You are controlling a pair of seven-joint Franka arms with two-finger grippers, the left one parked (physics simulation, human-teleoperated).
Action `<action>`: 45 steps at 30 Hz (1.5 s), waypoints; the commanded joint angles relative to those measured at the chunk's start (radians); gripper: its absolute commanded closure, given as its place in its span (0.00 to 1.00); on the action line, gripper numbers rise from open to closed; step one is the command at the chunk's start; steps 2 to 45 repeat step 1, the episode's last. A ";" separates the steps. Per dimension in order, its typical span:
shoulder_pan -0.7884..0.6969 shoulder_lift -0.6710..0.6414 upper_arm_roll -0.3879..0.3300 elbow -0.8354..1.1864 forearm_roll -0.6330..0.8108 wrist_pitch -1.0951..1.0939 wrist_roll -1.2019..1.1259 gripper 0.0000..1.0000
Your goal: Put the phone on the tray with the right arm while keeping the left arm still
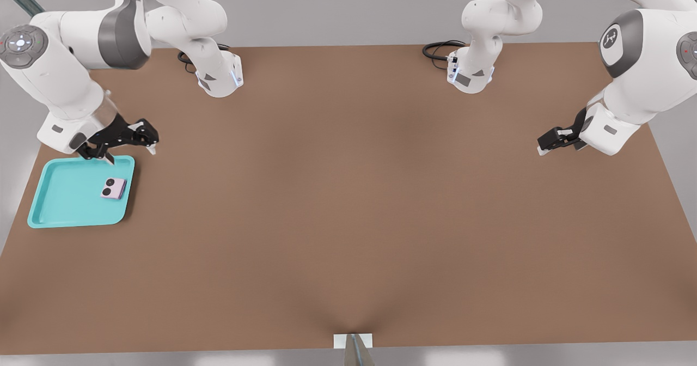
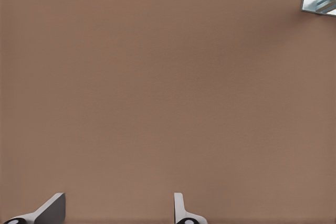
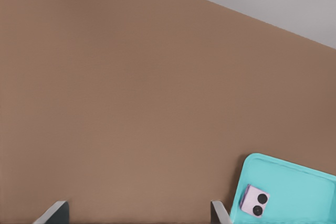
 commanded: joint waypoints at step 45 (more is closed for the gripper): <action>0.037 -0.003 0.000 -0.004 0.012 -0.056 0.351 0.00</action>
